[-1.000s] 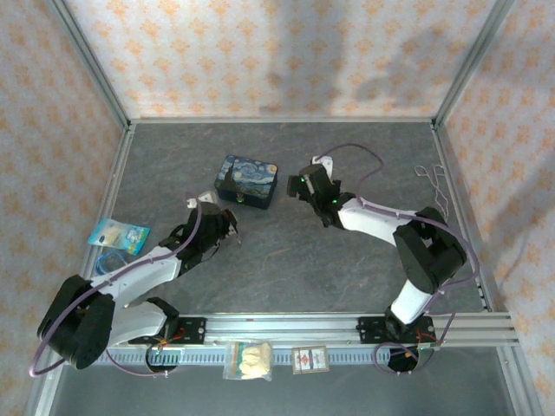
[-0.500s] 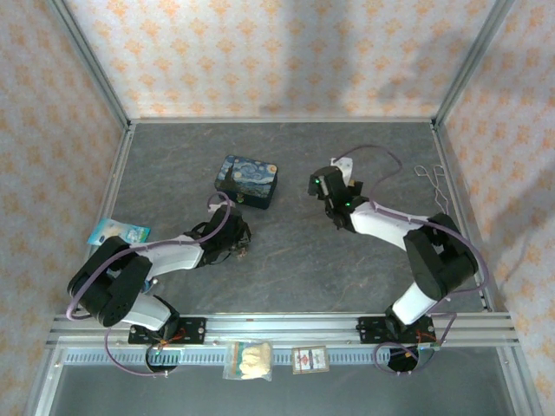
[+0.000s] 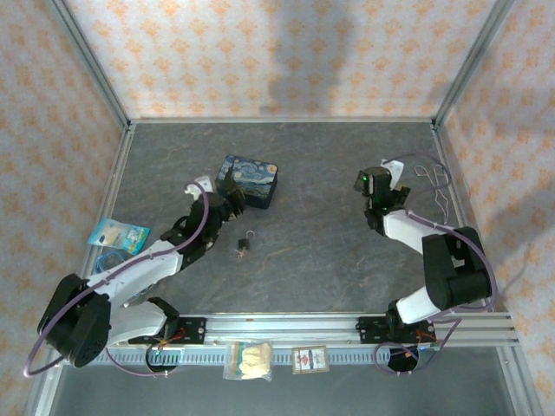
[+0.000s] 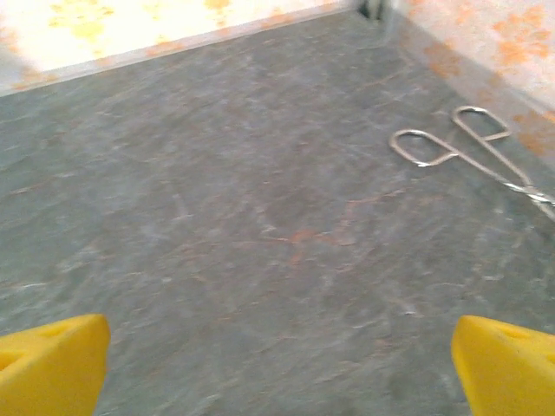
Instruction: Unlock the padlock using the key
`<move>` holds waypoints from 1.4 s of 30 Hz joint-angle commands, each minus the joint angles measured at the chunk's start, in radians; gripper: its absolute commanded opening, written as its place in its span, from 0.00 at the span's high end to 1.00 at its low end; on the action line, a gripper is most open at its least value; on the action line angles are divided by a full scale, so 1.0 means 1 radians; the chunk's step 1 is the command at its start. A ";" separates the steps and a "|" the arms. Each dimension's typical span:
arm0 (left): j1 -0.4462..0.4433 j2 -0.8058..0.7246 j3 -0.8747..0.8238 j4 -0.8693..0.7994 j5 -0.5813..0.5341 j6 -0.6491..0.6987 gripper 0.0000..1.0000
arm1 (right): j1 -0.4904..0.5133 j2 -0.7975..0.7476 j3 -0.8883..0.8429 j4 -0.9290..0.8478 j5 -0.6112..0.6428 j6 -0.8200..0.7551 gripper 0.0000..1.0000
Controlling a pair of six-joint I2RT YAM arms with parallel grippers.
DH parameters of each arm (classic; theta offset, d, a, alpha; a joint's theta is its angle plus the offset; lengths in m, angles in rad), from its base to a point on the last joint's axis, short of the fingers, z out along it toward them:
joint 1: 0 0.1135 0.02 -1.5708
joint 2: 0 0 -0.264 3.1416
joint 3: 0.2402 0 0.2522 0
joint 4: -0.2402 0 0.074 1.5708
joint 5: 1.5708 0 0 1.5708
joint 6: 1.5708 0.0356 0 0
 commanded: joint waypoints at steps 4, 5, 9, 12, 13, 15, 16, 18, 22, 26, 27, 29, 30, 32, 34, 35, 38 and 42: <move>0.186 -0.059 -0.066 0.184 -0.144 0.129 0.05 | -0.046 -0.027 -0.154 0.298 -0.022 -0.097 0.00; 0.201 -0.057 -0.084 0.218 -0.181 0.161 0.04 | -0.050 -0.024 -0.178 0.354 -0.027 -0.113 0.00; 0.238 -0.025 -0.160 0.375 -0.274 0.294 0.01 | -0.074 -0.001 -0.247 0.556 -0.036 -0.147 0.00; 0.277 0.036 -0.207 0.501 -0.320 0.351 0.01 | -0.096 0.018 -0.275 0.626 -0.058 -0.134 0.00; 0.294 0.043 -0.181 0.447 -0.307 0.336 0.01 | -0.105 0.028 -0.296 0.663 -0.073 -0.129 0.00; 0.302 0.074 -0.187 0.509 -0.325 0.396 0.01 | -0.109 0.022 -0.326 0.716 -0.084 -0.133 0.00; 0.303 0.097 -0.208 0.586 -0.338 0.432 0.01 | -0.110 0.015 -0.337 0.728 -0.085 -0.129 0.00; 0.311 0.148 -0.243 0.709 -0.354 0.484 0.01 | -0.111 0.004 -0.381 0.788 -0.100 -0.131 0.00; 0.325 0.245 -0.275 0.816 -0.334 0.492 0.01 | -0.146 0.061 -0.493 1.069 -0.168 -0.128 0.00; 0.339 0.287 -0.284 0.920 -0.295 0.559 0.01 | -0.146 0.049 -0.481 1.017 -0.170 -0.128 0.00; 0.340 0.297 -0.294 0.962 -0.292 0.575 0.01 | -0.146 0.035 -0.469 0.980 -0.171 -0.125 0.00; 0.377 0.328 -0.343 1.086 -0.216 0.553 0.01 | -0.145 0.034 -0.469 0.973 -0.168 -0.127 0.00; 0.395 0.352 -0.365 1.160 -0.174 0.562 0.01 | -0.144 0.033 -0.472 0.980 -0.167 -0.126 0.00; 0.408 0.332 -0.369 1.111 -0.081 0.550 0.01 | -0.144 0.030 -0.469 0.963 -0.167 -0.124 0.00; 0.428 0.388 -0.413 1.241 0.001 0.565 0.01 | -0.144 0.024 -0.465 0.951 -0.168 -0.122 0.00; 0.435 0.431 -0.443 1.384 0.016 0.578 0.00 | -0.144 0.028 -0.468 0.961 -0.168 -0.126 0.00; 0.439 0.371 -0.428 1.261 0.039 0.556 0.01 | -0.143 0.029 -0.467 0.961 -0.168 -0.127 0.00; 0.439 0.387 -0.408 1.237 0.046 0.567 0.01 | -0.144 0.027 -0.466 0.956 -0.169 -0.125 0.00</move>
